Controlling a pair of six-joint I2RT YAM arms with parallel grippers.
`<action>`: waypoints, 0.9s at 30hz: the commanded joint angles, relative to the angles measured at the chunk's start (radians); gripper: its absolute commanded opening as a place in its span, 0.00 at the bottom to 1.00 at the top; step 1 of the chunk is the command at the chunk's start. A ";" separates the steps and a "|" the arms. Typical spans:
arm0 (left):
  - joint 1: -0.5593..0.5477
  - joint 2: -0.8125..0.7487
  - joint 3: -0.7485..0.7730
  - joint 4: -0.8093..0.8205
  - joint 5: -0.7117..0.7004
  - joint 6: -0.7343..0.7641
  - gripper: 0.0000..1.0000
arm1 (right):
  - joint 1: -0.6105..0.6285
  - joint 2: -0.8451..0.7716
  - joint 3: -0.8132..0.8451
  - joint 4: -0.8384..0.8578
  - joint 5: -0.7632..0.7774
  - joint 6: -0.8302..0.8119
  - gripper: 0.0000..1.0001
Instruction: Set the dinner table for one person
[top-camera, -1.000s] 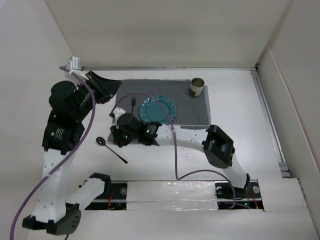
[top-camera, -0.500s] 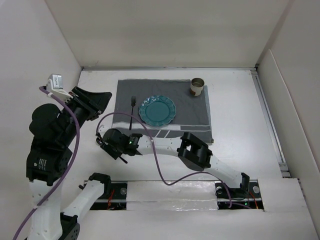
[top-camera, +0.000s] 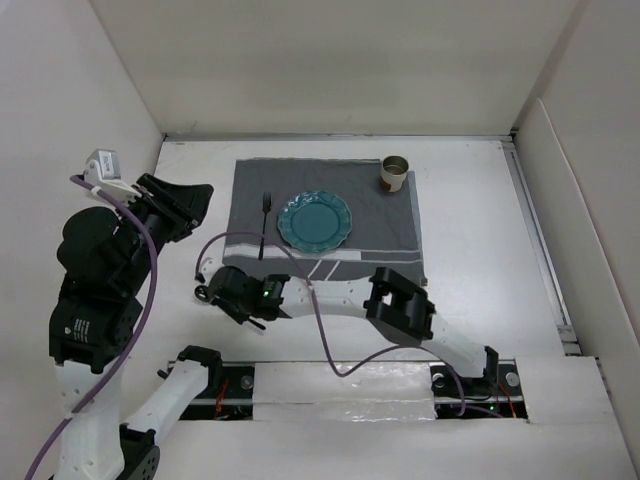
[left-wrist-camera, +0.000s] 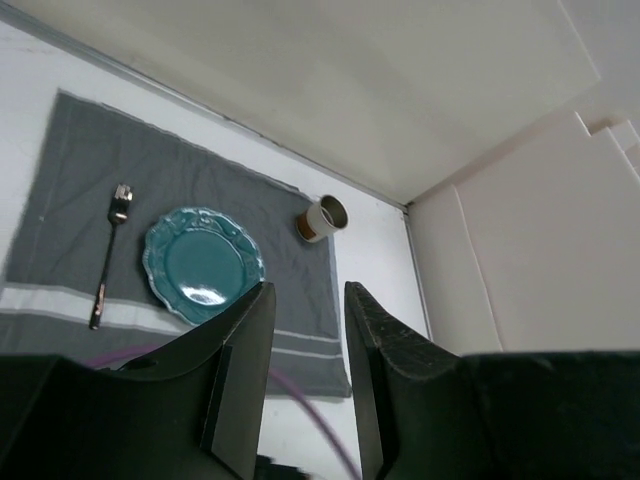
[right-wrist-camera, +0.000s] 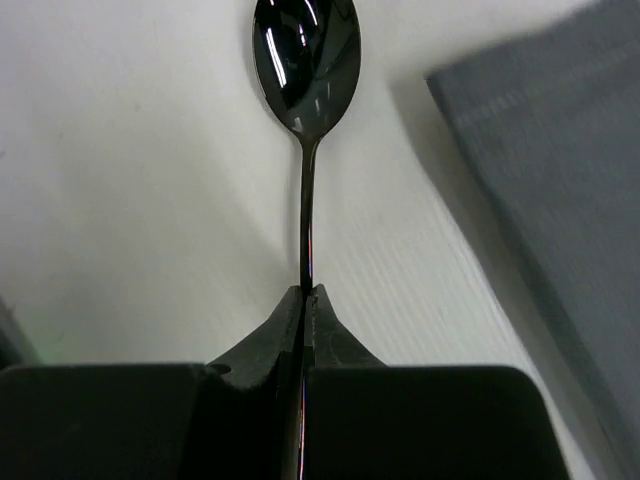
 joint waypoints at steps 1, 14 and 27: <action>-0.004 0.014 0.053 0.047 -0.088 0.043 0.32 | -0.080 -0.256 -0.071 0.079 -0.052 0.092 0.00; -0.004 0.091 -0.195 0.317 -0.021 0.023 0.32 | -0.668 -0.819 -0.729 0.137 -0.061 0.215 0.00; -0.004 0.272 -0.335 0.524 0.111 0.014 0.32 | -0.842 -0.622 -0.715 0.143 -0.063 0.259 0.00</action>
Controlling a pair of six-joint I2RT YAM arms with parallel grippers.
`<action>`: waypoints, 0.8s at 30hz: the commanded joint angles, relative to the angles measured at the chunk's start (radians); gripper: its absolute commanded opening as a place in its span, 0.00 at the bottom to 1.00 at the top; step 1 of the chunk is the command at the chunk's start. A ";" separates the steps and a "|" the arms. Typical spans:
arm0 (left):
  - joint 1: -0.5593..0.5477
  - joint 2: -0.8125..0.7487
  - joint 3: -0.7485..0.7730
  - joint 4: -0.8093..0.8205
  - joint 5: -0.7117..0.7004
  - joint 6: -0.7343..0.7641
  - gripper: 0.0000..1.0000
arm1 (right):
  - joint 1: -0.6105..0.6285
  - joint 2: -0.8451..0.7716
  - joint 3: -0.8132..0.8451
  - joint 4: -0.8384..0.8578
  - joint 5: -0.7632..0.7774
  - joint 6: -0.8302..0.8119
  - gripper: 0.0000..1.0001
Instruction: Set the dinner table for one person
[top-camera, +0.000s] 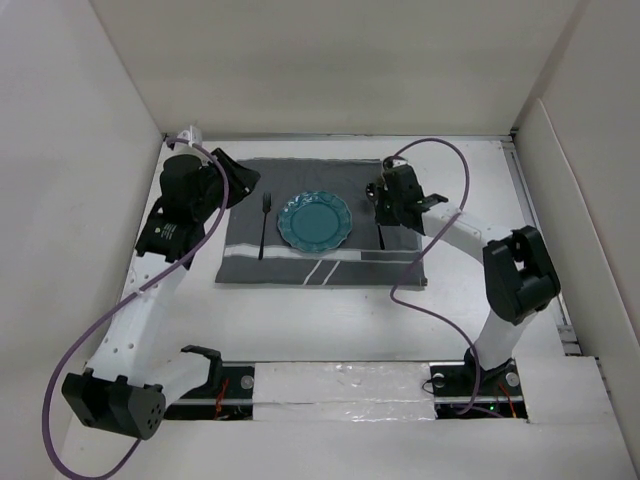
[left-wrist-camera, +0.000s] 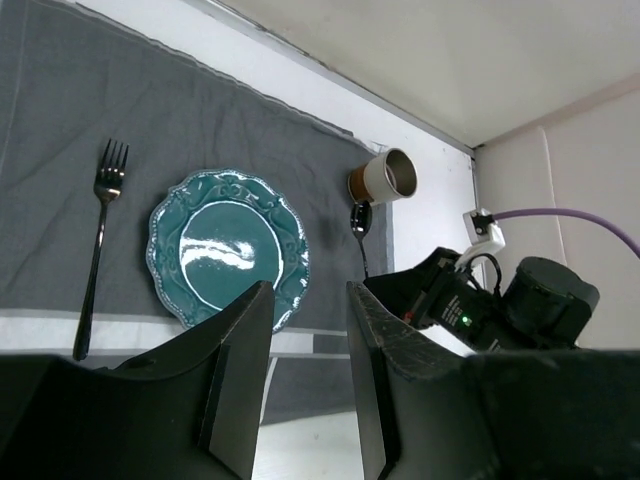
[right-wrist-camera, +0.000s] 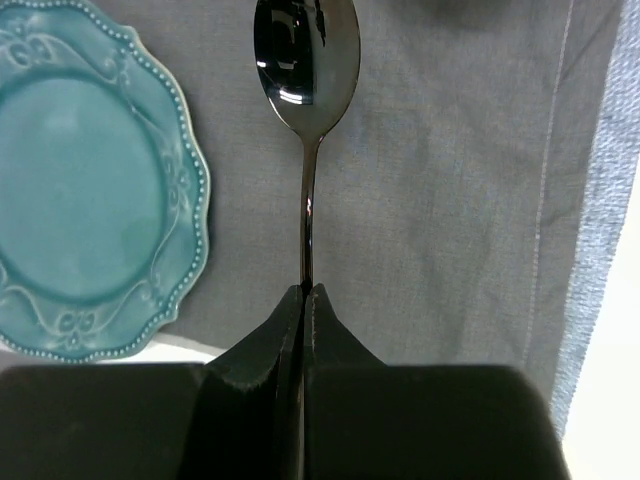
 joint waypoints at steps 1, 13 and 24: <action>-0.004 -0.015 -0.022 0.113 0.040 0.007 0.32 | -0.008 0.025 0.030 0.066 -0.003 0.041 0.00; -0.004 0.013 -0.078 0.087 0.037 0.059 0.32 | 0.001 0.147 0.040 0.093 0.007 0.110 0.00; -0.004 -0.004 -0.125 0.097 0.026 0.043 0.32 | 0.020 0.205 0.126 0.063 0.014 0.077 0.00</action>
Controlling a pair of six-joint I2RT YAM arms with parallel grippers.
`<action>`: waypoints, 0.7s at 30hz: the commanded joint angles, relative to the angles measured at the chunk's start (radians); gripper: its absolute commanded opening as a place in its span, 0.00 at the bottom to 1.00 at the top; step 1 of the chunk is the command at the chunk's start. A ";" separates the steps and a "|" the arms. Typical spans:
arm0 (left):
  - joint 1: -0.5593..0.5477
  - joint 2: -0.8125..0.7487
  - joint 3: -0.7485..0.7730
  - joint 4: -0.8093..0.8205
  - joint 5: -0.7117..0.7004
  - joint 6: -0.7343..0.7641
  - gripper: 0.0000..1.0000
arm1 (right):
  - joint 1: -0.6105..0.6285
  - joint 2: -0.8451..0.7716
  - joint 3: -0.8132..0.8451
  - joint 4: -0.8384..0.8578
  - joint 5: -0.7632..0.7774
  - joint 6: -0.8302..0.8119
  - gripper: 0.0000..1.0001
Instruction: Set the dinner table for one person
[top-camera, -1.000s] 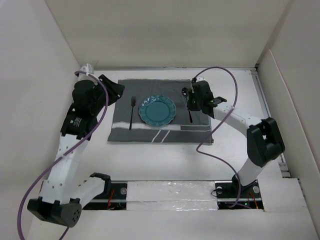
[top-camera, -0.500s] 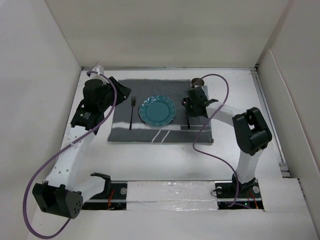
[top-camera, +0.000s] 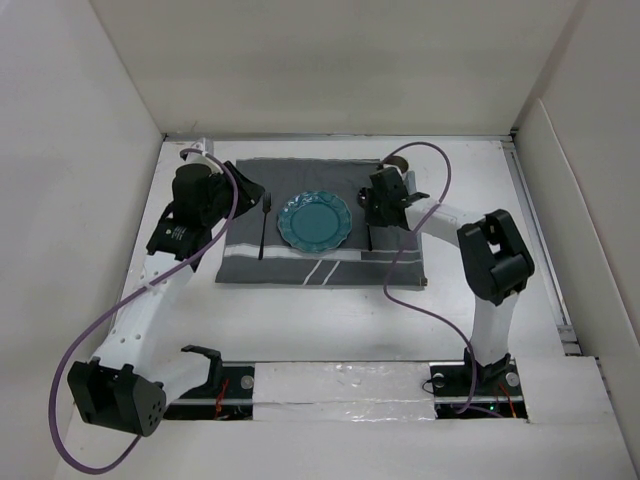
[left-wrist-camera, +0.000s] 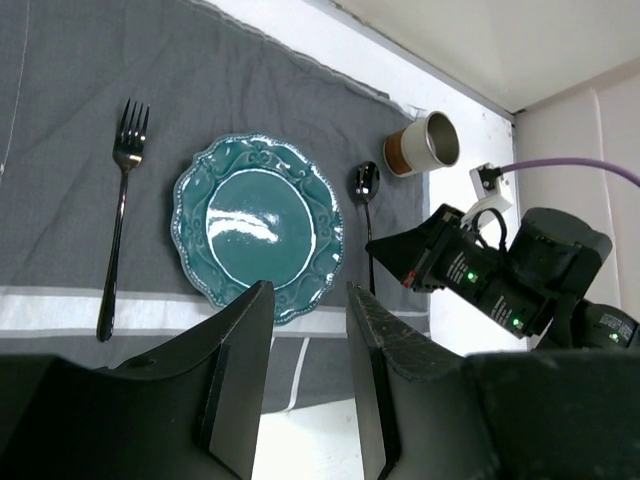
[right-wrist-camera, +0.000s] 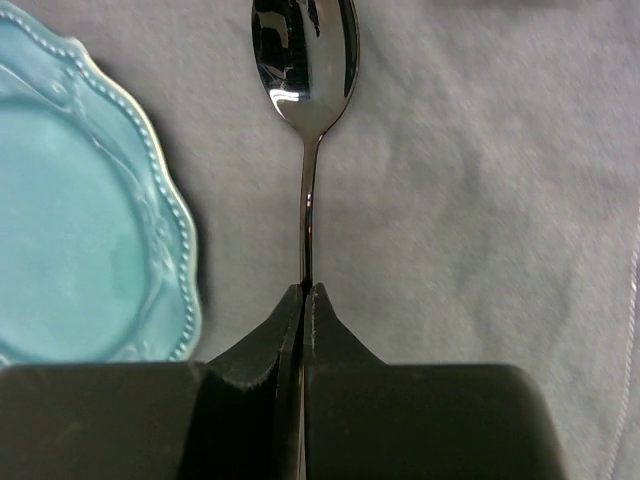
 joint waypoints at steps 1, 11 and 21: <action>-0.004 -0.024 -0.018 0.042 0.003 0.001 0.32 | 0.007 0.036 0.046 0.023 0.010 -0.009 0.00; -0.004 -0.047 -0.030 0.034 -0.011 -0.005 0.39 | 0.016 0.000 0.030 -0.022 -0.003 0.005 0.40; -0.004 -0.008 0.184 -0.060 -0.075 0.024 0.50 | 0.007 -0.379 0.227 -0.282 -0.106 -0.116 0.69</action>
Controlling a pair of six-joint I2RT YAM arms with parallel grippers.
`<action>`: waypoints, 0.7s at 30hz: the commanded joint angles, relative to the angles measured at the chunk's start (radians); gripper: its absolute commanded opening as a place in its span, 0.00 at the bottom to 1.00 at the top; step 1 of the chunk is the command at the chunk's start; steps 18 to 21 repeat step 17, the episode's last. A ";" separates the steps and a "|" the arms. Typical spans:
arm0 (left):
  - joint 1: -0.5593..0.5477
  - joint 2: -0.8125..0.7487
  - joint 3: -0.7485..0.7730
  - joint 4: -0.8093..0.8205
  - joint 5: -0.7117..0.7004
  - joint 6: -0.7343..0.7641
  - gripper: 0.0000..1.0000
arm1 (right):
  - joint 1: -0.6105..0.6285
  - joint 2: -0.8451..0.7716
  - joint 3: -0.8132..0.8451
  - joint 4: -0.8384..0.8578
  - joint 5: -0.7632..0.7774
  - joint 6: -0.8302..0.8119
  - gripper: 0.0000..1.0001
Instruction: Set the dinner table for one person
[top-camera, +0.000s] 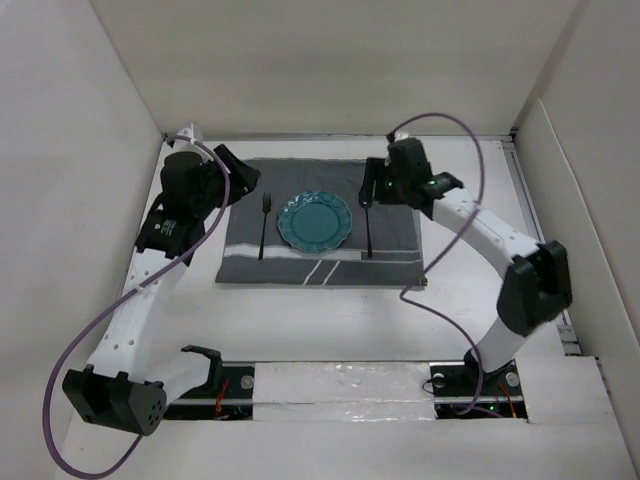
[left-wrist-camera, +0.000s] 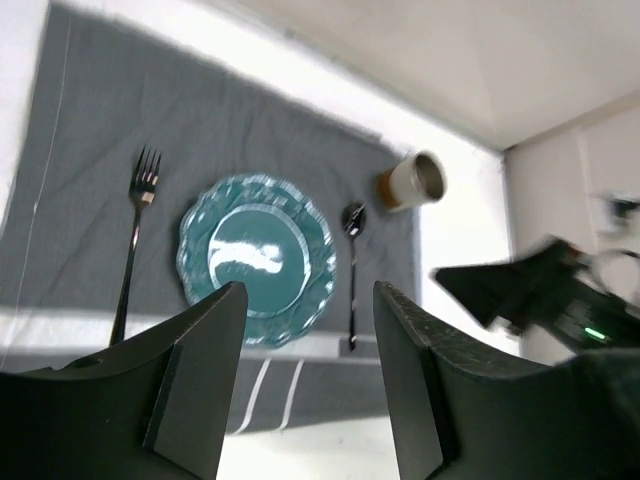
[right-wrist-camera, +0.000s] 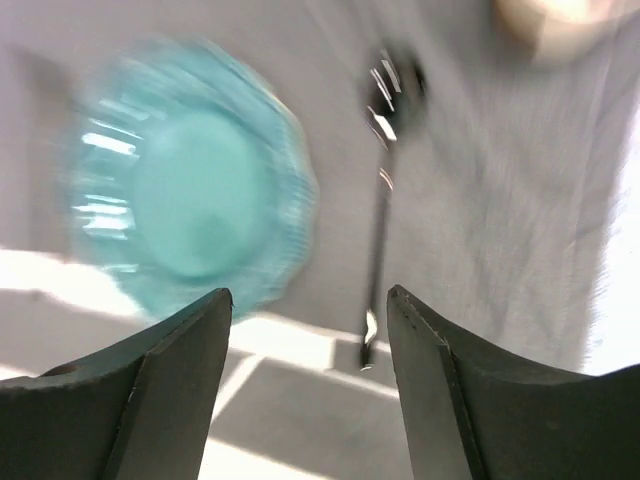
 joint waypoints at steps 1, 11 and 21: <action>-0.004 -0.005 0.144 0.008 -0.016 0.001 0.51 | -0.001 -0.233 0.156 -0.104 -0.041 -0.089 0.69; -0.004 -0.276 0.243 -0.103 -0.333 -0.019 0.79 | -0.129 -0.953 -0.079 -0.015 0.307 -0.064 0.84; -0.004 -0.276 0.189 -0.141 -0.292 0.013 0.99 | -0.159 -0.863 -0.113 -0.091 0.306 -0.050 1.00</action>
